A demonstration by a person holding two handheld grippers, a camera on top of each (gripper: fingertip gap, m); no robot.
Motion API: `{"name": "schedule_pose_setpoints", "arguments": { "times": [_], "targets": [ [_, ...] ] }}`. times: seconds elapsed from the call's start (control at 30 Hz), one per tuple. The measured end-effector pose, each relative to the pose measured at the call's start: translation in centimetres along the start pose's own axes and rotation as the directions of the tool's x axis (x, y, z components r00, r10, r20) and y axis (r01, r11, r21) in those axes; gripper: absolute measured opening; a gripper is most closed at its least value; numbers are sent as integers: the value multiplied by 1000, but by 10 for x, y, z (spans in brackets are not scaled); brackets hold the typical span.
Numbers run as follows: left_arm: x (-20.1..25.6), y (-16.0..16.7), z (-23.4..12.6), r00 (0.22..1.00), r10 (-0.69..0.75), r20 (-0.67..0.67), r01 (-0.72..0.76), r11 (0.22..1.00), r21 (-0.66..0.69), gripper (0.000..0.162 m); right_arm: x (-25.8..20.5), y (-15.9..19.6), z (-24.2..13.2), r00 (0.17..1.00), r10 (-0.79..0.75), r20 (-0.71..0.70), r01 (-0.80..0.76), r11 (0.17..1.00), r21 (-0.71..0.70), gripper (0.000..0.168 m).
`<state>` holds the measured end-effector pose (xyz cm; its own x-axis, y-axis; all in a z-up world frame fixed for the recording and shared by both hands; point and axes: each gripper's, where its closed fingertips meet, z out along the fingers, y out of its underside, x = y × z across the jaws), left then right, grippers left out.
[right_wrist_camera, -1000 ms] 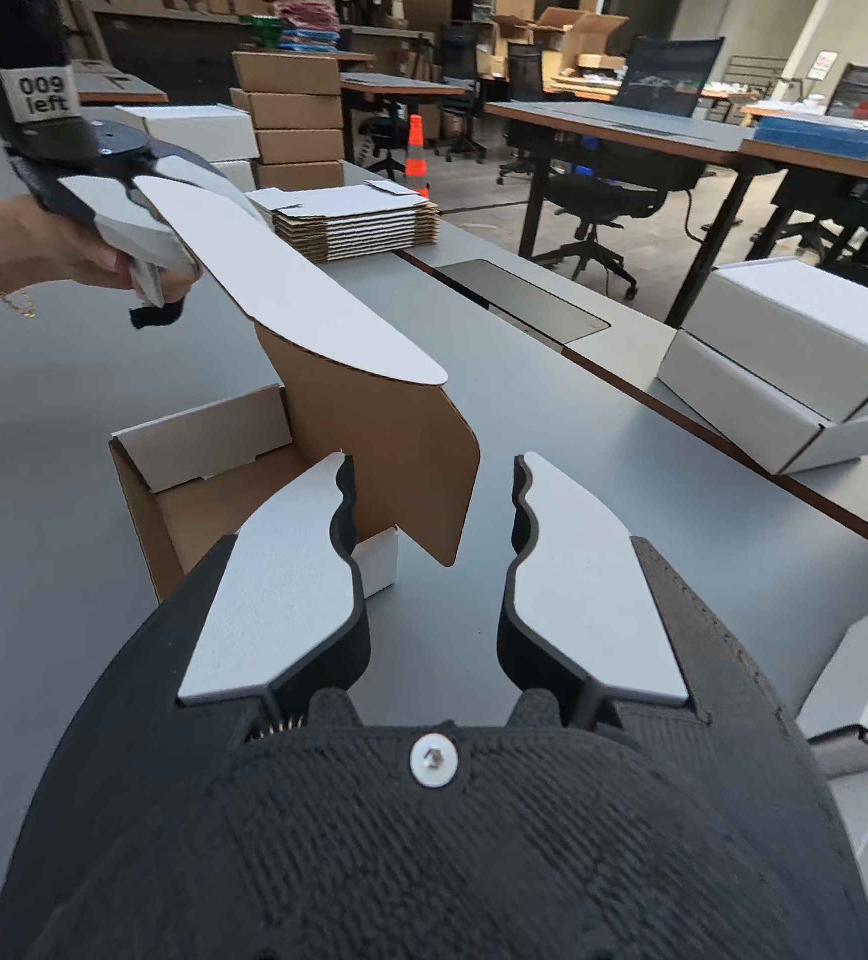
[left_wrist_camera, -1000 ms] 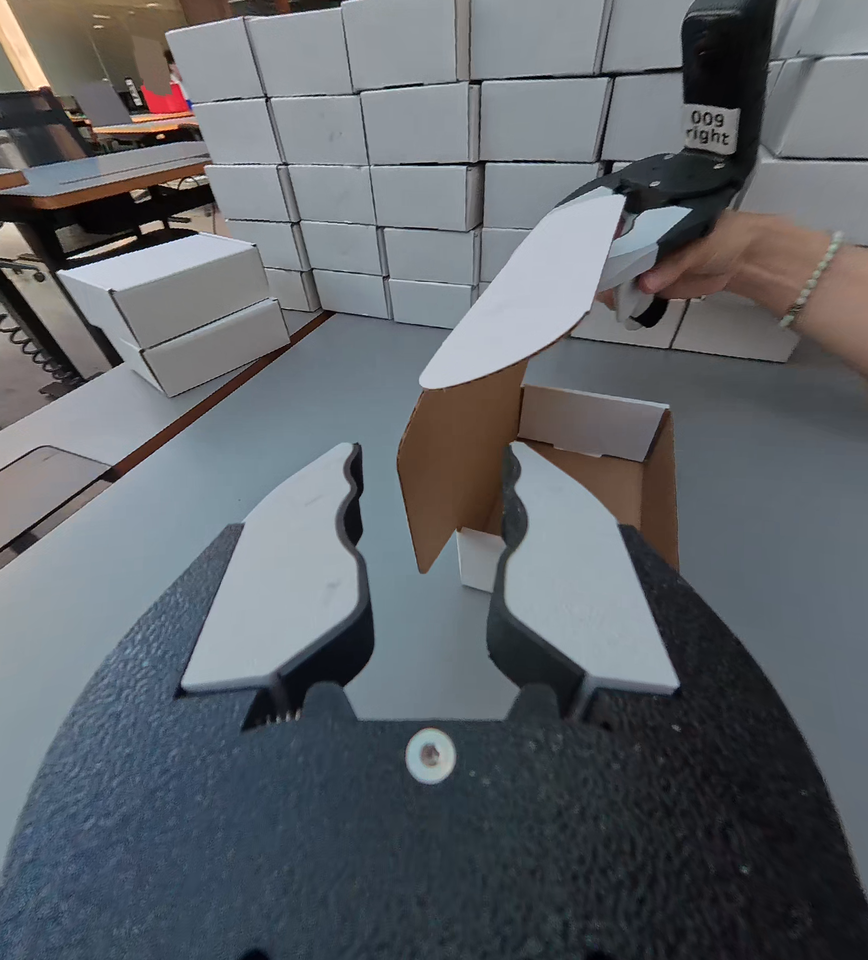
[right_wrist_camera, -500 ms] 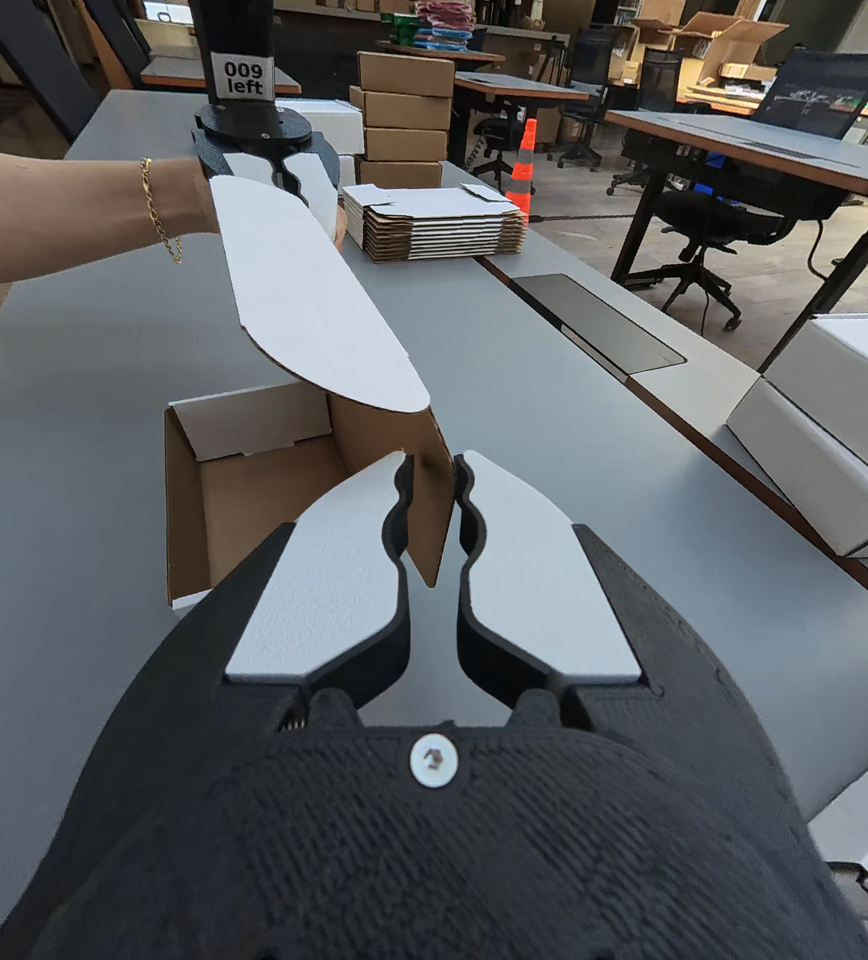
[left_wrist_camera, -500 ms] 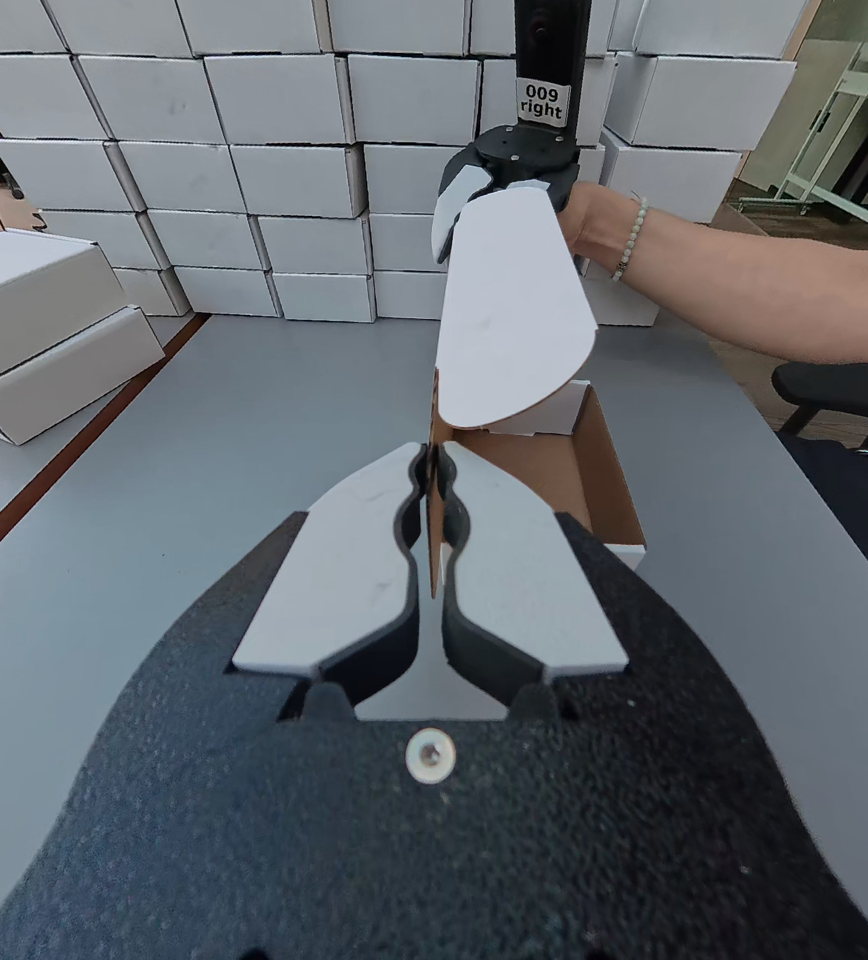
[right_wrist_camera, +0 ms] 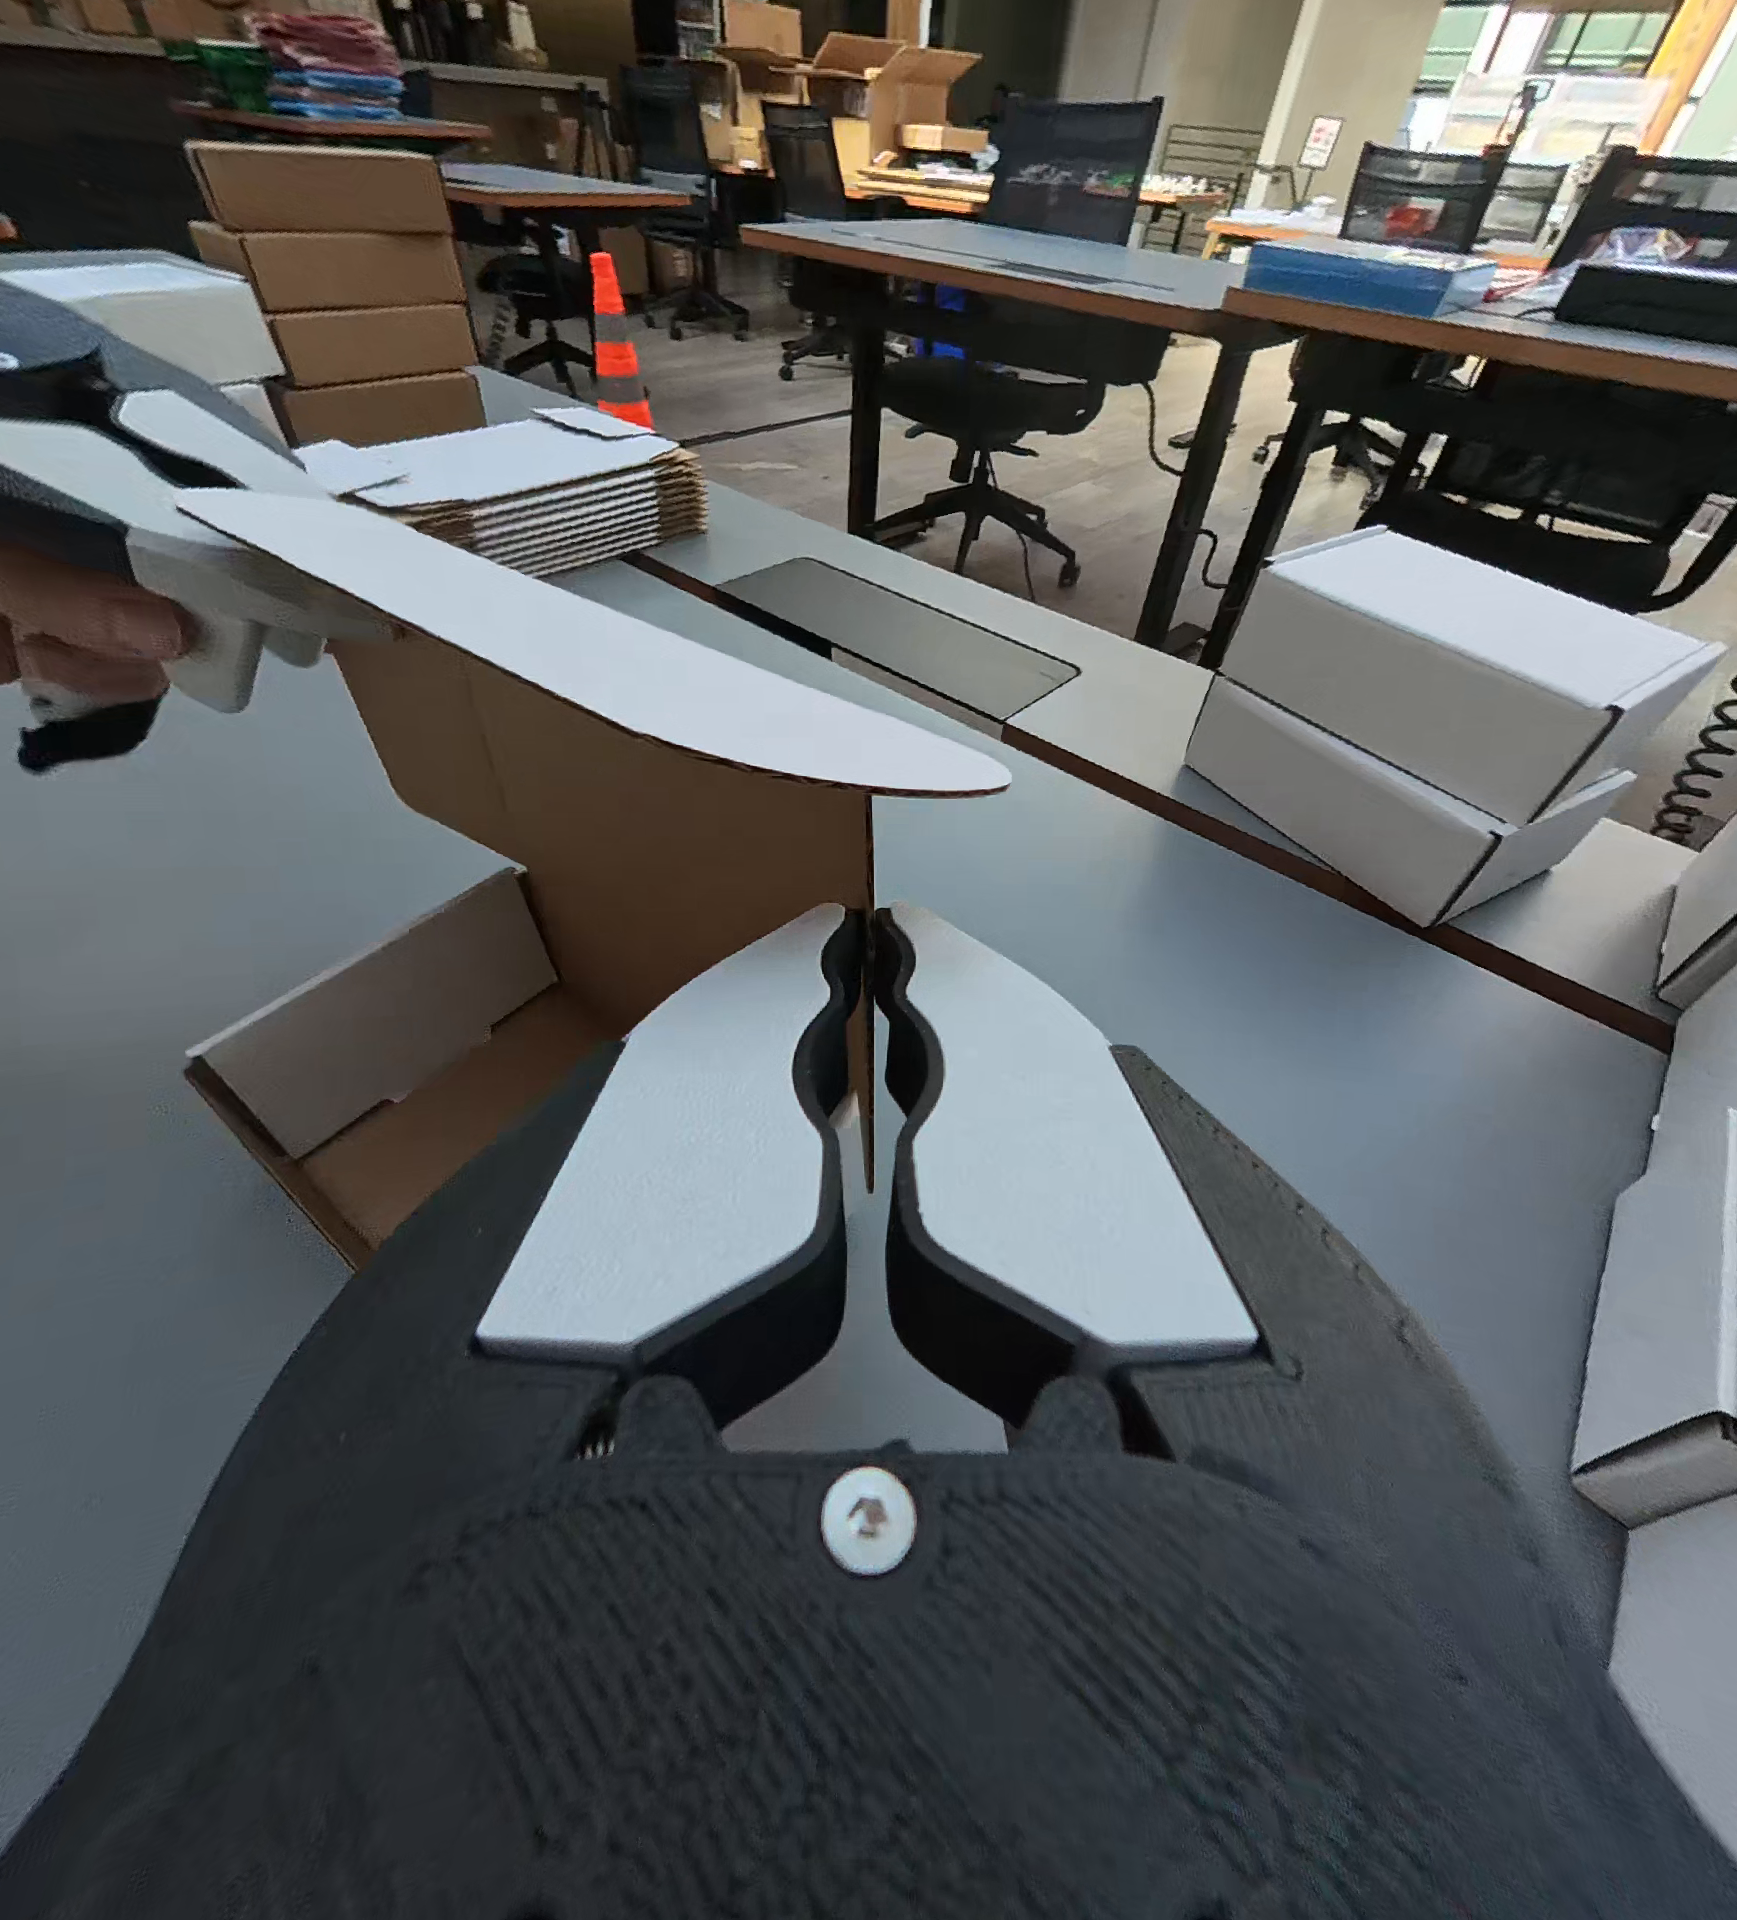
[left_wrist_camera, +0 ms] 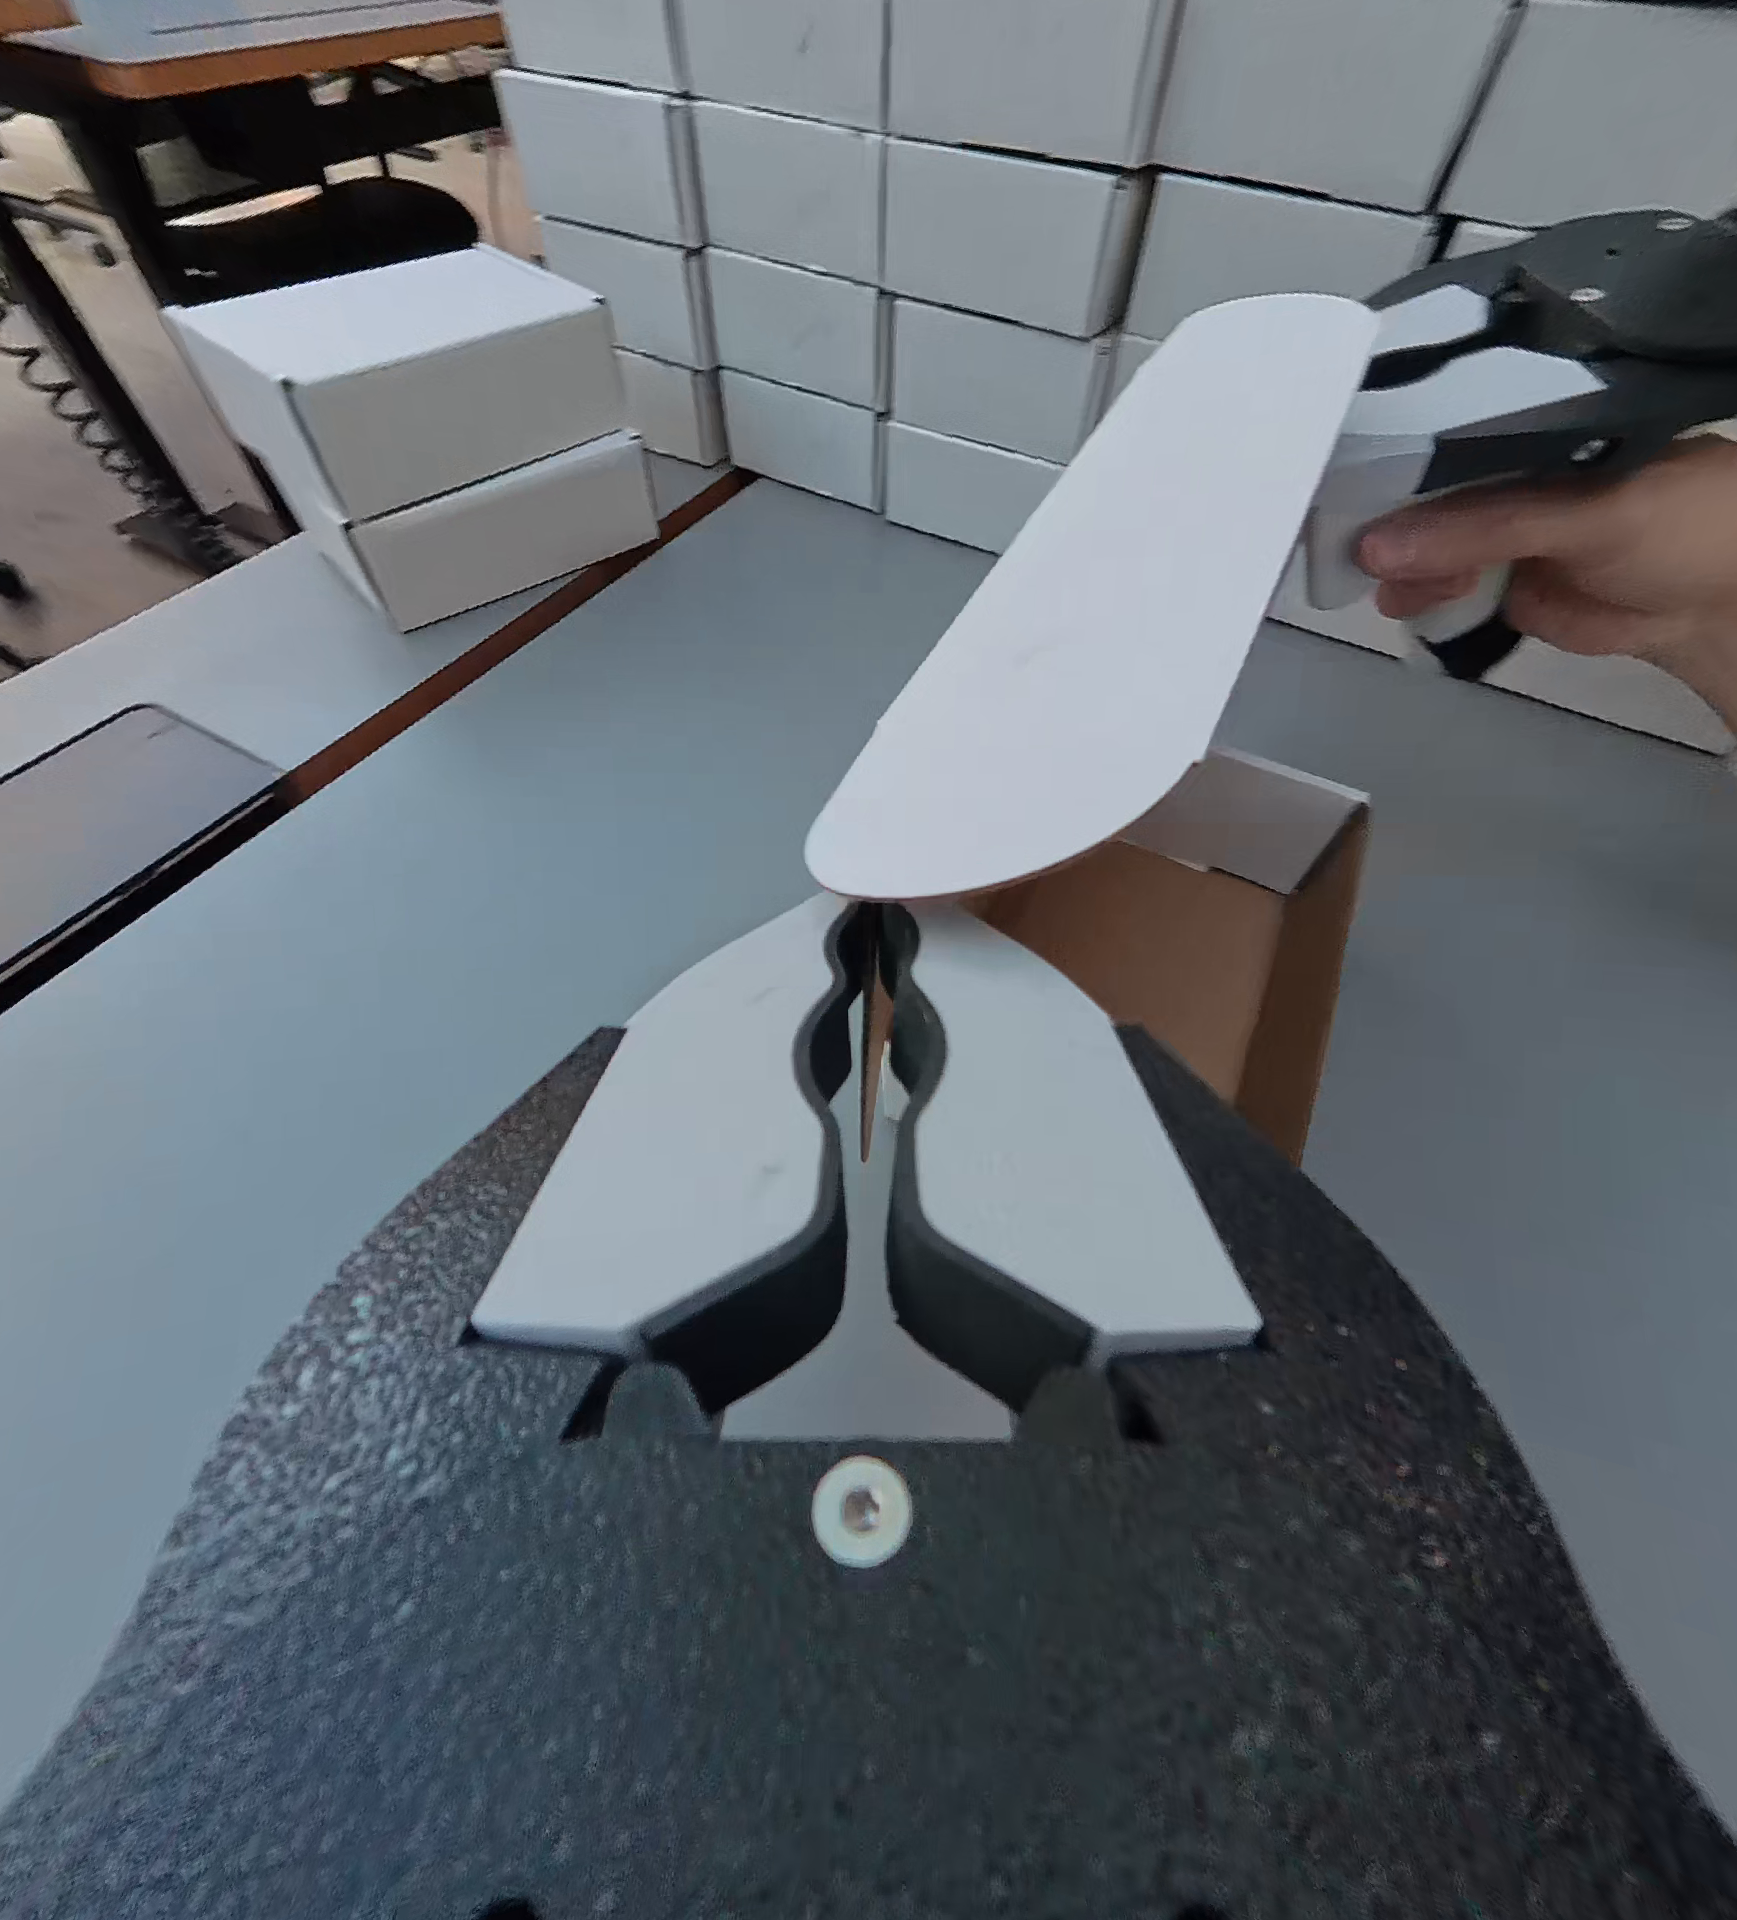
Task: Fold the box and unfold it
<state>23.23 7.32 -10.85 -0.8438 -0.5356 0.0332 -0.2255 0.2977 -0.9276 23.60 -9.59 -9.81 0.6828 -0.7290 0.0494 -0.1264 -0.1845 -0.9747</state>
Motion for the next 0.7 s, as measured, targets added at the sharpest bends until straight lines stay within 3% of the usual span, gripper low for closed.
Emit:
{"name": "schedule_pose_setpoints", "arguments": {
  "times": [0.1, 0.17, 0.3, 0.5, 0.7],
  "targets": [
    [-18, 1, -3, 957, -98, 274, 100, 995, 10, 2, -11, -6, 10, 996, 51, -78, -50, 999, 8, 2],
    [-25, 2, -5, 882, -225, 414, 215, 974, 70, 1, -17, -10, 18, 985, 83, -150, -79, 996, 34, 1],
    [-27, 1, -11, 724, -276, 632, 232, 960, 154, 1, -27, -13, 28, 946, 178, -272, -154, 982, 107, 2],
    [-20, 1, -8, 567, -324, 758, 237, 945, 226, 2, -37, -6, 35, 820, 410, -400, -292, 900, 323, 6],
    [-14, 9, -7, 515, -432, 741, 268, 902, 339, 2, -43, 5, 36, 771, 495, -400, -330, 849, 414, 6]
  ]
}}
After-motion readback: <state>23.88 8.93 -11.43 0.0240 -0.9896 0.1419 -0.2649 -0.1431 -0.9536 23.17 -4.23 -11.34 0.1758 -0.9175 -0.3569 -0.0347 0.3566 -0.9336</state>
